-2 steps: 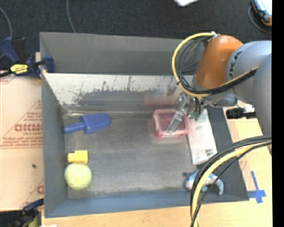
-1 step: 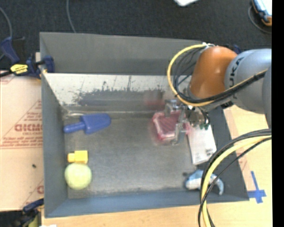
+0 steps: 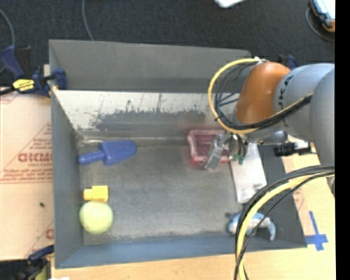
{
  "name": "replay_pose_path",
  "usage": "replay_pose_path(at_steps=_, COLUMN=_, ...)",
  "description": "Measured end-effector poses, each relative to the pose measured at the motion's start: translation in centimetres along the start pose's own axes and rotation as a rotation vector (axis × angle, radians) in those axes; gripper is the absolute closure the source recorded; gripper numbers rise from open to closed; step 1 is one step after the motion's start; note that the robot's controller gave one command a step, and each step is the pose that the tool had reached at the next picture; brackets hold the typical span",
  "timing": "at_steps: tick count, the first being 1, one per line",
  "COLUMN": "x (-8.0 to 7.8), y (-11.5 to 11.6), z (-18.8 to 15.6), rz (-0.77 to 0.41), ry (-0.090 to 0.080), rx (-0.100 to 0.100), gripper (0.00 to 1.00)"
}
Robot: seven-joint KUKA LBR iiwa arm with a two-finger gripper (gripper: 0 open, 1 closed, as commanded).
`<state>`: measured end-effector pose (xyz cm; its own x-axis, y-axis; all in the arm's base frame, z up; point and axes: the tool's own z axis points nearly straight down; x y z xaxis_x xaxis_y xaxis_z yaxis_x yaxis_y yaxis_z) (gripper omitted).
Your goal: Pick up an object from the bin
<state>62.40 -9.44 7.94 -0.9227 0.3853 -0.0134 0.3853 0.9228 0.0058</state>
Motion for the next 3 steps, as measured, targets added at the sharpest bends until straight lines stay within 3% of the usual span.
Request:
replay_pose_path(at_steps=2, x=0.3, y=-0.1, z=-0.1, rz=0.226, ry=0.008, rx=0.001, gripper=1.0)
replay_pose_path(at_steps=3, x=0.4, y=-0.1, z=-1.2, rz=0.277, ry=0.009, rx=0.004, gripper=1.0)
